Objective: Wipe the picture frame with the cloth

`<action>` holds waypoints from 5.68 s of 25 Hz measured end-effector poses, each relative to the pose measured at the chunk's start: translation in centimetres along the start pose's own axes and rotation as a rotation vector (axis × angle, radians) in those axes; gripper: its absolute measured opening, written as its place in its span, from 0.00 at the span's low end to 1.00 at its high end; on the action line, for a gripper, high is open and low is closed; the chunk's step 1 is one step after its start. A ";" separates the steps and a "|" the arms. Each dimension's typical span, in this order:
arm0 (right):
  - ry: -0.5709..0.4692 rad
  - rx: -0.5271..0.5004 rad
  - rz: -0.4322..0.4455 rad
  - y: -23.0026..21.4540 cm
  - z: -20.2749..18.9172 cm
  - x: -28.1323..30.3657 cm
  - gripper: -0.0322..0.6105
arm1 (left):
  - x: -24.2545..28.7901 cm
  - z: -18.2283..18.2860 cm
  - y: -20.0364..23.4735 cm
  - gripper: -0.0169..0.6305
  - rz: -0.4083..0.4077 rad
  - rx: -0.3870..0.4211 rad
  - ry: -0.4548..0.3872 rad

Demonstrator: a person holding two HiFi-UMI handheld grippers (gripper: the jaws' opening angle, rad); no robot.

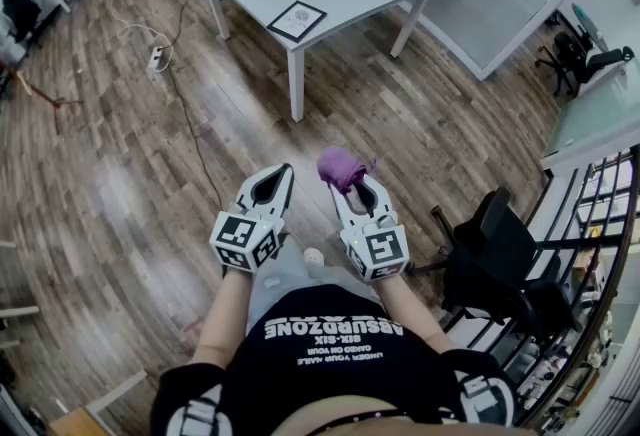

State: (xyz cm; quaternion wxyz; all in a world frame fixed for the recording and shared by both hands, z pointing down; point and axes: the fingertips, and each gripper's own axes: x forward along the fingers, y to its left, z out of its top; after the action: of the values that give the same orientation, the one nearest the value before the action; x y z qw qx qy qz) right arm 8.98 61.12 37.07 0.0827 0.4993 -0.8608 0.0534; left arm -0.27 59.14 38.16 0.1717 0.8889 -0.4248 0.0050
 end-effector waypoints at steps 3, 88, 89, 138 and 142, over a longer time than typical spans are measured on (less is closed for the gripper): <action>0.005 -0.004 0.029 0.0 -0.8 0.5 0.23 | 0.3 0.0 0.5 0.05 0.012 -0.005 0.001; 0.644 -0.355 0.466 -20.8 -16.7 67.4 0.24 | 47.3 -8.3 49.7 0.05 0.194 0.186 0.811; 0.644 -0.361 0.467 -20.9 -16.7 67.4 0.24 | 47.4 -8.3 49.7 0.05 0.188 0.199 0.830; 0.699 -0.304 0.186 -32.7 -16.1 70.5 0.24 | 47.4 -8.4 49.9 0.05 0.190 0.165 0.917; 0.692 -0.311 0.191 -33.1 -16.2 69.3 0.24 | 47.4 -8.3 49.7 0.05 0.184 0.165 0.918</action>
State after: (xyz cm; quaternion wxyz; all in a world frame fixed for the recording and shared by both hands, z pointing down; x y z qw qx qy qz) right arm 5.36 -11.42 66.86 0.4376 0.3508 -0.8225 0.0950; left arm -6.44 -2.87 68.25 0.2694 0.7640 -0.3804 0.4461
